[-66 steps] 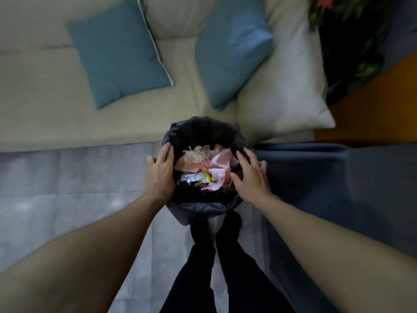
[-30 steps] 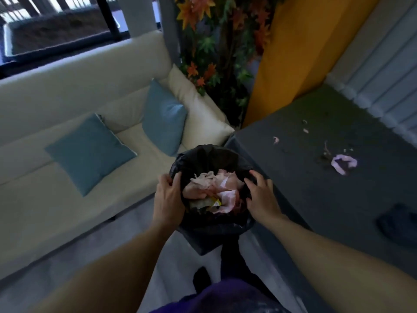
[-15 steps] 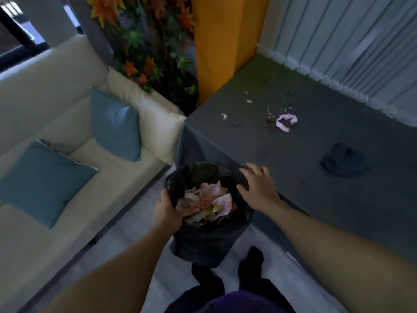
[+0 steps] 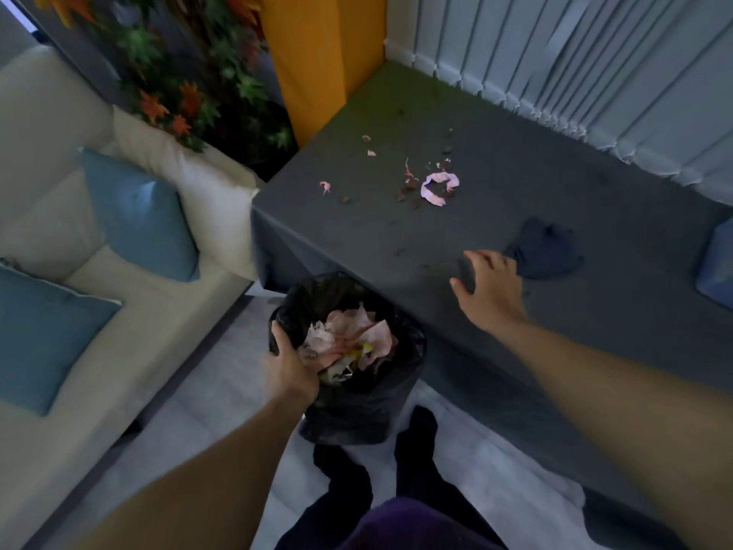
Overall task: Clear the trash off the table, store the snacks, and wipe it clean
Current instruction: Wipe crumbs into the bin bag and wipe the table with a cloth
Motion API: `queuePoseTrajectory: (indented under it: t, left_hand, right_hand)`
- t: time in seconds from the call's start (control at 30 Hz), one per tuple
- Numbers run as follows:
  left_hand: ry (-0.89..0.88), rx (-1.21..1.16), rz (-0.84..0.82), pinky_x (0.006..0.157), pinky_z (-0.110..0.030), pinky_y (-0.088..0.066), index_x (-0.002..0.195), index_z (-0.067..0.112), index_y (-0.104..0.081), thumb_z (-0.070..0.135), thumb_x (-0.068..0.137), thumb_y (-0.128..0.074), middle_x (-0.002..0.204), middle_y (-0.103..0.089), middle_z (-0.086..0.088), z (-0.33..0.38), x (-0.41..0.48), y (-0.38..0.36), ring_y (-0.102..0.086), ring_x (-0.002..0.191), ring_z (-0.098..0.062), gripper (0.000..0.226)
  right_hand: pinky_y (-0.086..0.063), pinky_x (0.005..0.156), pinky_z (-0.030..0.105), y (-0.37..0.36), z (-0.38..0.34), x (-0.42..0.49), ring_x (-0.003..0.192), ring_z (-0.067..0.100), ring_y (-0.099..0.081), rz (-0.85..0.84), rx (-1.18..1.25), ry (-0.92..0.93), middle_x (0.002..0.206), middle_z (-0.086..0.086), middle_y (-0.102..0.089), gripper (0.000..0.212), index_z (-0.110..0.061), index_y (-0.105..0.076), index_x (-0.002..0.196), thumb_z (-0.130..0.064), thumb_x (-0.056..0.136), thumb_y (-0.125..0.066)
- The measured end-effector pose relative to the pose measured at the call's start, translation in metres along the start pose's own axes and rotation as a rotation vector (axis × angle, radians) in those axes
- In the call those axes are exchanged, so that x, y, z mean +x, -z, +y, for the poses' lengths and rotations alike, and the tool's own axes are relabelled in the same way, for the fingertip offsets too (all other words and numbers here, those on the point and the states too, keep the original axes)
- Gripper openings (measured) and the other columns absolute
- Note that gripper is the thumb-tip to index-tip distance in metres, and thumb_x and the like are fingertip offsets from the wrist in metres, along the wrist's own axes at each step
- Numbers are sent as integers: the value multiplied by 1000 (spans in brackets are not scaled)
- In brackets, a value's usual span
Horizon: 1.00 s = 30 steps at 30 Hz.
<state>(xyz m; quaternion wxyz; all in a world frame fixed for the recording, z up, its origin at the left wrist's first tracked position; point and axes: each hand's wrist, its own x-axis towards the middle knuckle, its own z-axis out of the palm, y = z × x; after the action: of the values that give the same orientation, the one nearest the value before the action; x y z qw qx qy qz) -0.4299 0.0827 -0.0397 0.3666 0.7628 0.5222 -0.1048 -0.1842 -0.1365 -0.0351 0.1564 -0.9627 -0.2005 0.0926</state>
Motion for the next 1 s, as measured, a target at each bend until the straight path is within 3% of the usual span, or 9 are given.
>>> queuePoseTrajectory:
  t: [0.1,0.3,0.5,0.6,0.67,0.83,0.9,1.0]
  left_hand:
    - [40,18,-10,102,-48,-43,160,23,7,40,74,-85,145,-30,-29,16,-4,-13,-45,126,-48,127]
    - [41,121,43,105,-53,-40,159,22,6,40,74,-86,145,-18,-24,31,-4,-35,-40,124,-51,126]
    - [19,148,55,109,-57,-38,158,17,5,55,62,-88,150,-17,-21,49,4,-47,-38,129,-51,139]
    - [30,141,35,111,-55,-36,157,16,11,52,63,-90,157,-16,-23,58,5,-53,-34,139,-46,143]
    - [49,153,22,111,-55,-35,157,16,14,53,64,-89,159,-17,-22,63,7,-56,-33,140,-44,143]
    - [37,184,-19,106,-53,-40,156,30,19,54,68,-86,157,-19,-21,72,11,-62,-36,138,-45,139]
    - [33,210,-55,106,-51,-40,157,30,15,51,73,-84,158,-16,-21,76,15,-62,-35,139,-46,131]
    - [20,231,-90,107,-48,-41,159,27,6,48,76,-82,157,-14,-21,79,23,-61,-36,139,-45,123]
  right_hand:
    - [-38,101,53,9,25,12,129,34,-36,62,-12,-63,140,6,-45,54,-21,-49,139,-42,90,-62]
    - [-27,107,59,21,71,36,137,39,-25,112,-74,-170,152,8,-31,57,-22,-45,140,-42,89,-63]
    - [-25,108,62,22,100,60,142,44,-12,-89,-108,-363,163,-3,-2,70,-37,-24,149,-62,90,-52]
    - [-29,106,57,17,101,63,135,44,-23,-122,-123,-366,158,2,-18,65,-33,-31,149,-62,93,-46]
    - [-34,103,53,13,97,61,127,44,-32,-61,-124,-310,148,9,-33,56,-24,-41,144,-51,95,-50]
    - [-45,98,49,-2,97,63,113,37,-46,12,44,195,125,13,-51,44,-9,-57,136,-15,92,-61]
    - [-44,99,49,-4,97,74,113,37,-46,88,69,151,127,12,-51,45,-11,-57,136,-14,91,-62]
    - [-41,102,46,-11,86,83,116,41,-43,126,124,-139,131,12,-50,43,-13,-57,136,-20,94,-60]
